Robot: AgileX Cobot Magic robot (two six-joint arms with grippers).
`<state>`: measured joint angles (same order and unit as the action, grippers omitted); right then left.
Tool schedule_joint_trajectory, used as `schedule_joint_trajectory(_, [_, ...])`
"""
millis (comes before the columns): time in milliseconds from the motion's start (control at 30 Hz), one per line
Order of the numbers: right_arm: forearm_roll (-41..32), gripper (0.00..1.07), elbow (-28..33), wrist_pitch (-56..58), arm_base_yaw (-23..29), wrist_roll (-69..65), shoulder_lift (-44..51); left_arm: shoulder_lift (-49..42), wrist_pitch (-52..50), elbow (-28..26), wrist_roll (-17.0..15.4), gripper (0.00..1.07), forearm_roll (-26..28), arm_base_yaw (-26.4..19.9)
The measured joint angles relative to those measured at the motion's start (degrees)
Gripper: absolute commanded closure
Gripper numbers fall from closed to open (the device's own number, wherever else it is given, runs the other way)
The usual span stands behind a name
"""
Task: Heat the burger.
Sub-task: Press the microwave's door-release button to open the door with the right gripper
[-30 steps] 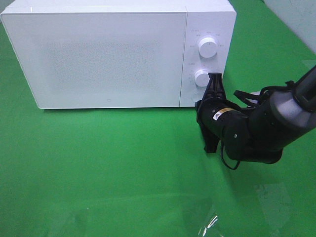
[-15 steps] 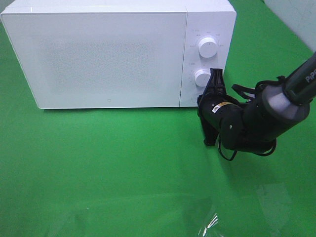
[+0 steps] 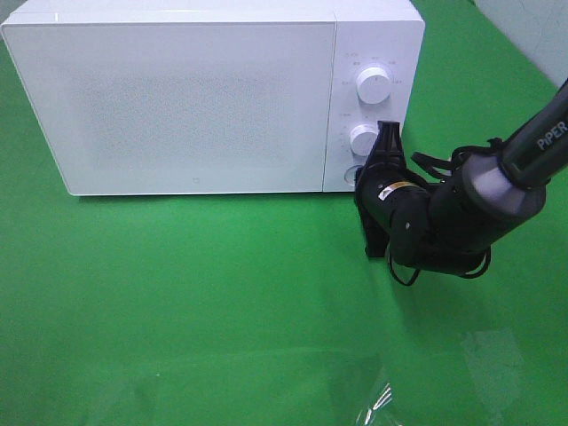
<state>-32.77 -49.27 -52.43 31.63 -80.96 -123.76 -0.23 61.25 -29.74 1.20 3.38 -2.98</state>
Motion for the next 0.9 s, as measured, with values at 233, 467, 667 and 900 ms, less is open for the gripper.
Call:
schedule_joint_trajectory(233, [-1.6, 1.07, -0.97, 0.0, 0.57, 1.09, -0.17, 0.0, 0.0, 0.0, 0.0, 0.08, 0.0, 0.0])
schedule_joint_trajectory(467, [-2.52, 1.07, -1.26, -0.63, 0.74, 1.43, -0.29, 0.0, 0.0, 0.0, 0.0, 0.08, 0.0, 0.0])
schedule_joint_trajectory(667, [-3.72, 1.07, -2.01, -0.74, 1.09, 3.04, -0.74, 0.0, 0.0, 0.0, 0.0, 0.08, 0.0, 0.0])
schedule_joint_trajectory(900, [-5.67, 1.07, -4.35, -2.12, 1.55, 4.01, -3.04, 0.0, 0.0, 0.0, 0.0, 0.08, 0.0, 0.0])
